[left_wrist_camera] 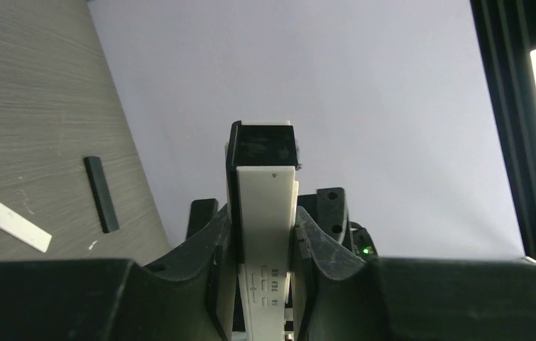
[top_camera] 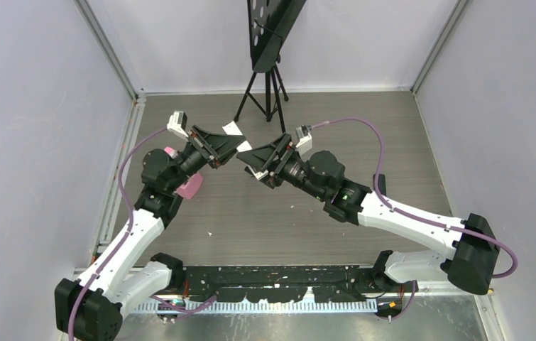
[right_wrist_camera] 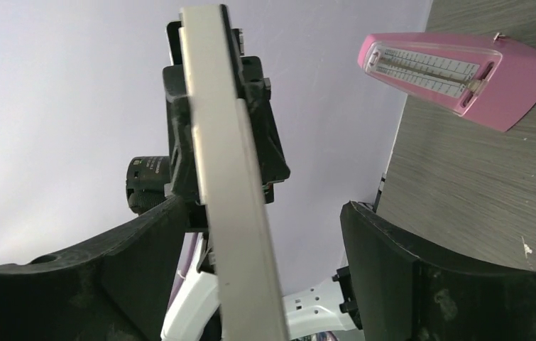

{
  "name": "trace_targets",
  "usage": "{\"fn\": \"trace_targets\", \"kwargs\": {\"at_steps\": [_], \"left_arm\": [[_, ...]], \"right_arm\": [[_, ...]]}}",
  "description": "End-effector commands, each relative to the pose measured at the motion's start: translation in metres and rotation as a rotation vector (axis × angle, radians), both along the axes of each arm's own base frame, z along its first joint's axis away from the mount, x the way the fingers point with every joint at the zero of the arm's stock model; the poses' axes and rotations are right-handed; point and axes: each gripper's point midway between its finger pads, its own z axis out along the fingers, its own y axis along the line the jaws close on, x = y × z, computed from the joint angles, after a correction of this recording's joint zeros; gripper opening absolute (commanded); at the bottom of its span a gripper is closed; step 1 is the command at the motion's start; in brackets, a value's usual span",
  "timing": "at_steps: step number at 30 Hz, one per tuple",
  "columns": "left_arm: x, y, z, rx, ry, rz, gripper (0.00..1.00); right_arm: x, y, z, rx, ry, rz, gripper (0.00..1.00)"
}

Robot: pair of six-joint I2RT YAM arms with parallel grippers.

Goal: Load the batteries into the remote control

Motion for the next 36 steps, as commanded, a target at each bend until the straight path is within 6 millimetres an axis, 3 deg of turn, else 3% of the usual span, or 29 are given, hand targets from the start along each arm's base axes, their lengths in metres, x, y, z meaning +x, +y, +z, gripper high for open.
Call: {"fn": "trace_targets", "kwargs": {"at_steps": [1,6,16,24,26,28,30,33,36], "left_arm": [[0.0,0.003,0.006,0.044,-0.063,0.036,0.0],[0.003,0.002,0.004,0.052,-0.066,0.04,0.0],[0.002,0.001,0.002,0.055,-0.072,0.029,0.0],[-0.001,0.0,0.003,0.07,-0.101,0.018,0.0],[0.001,0.0,-0.001,0.102,-0.108,0.028,0.0],[0.009,0.004,-0.018,0.202,-0.123,0.084,0.0],[0.022,0.016,-0.049,0.361,-0.117,0.169,0.0],[0.035,0.034,-0.092,0.565,-0.123,0.256,0.0],[0.042,0.047,-0.118,0.682,-0.155,0.301,0.0]], "right_arm": [[-0.007,-0.012,0.034,0.057,-0.106,-0.002,0.85],[-0.019,-0.014,0.036,0.06,-0.15,0.049,0.83],[-0.014,-0.02,0.012,0.013,-0.138,0.018,0.46],[-0.001,-0.021,-0.003,0.004,-0.074,0.019,0.34],[-0.002,-0.02,-0.005,-0.021,-0.102,0.033,0.42],[-0.004,-0.022,-0.008,-0.072,-0.141,0.041,0.67],[-0.002,-0.027,-0.018,-0.148,-0.154,0.027,0.82],[0.0,-0.036,-0.037,-0.255,-0.154,0.005,0.84],[0.002,-0.045,-0.057,-0.356,-0.144,-0.016,0.84]]}}
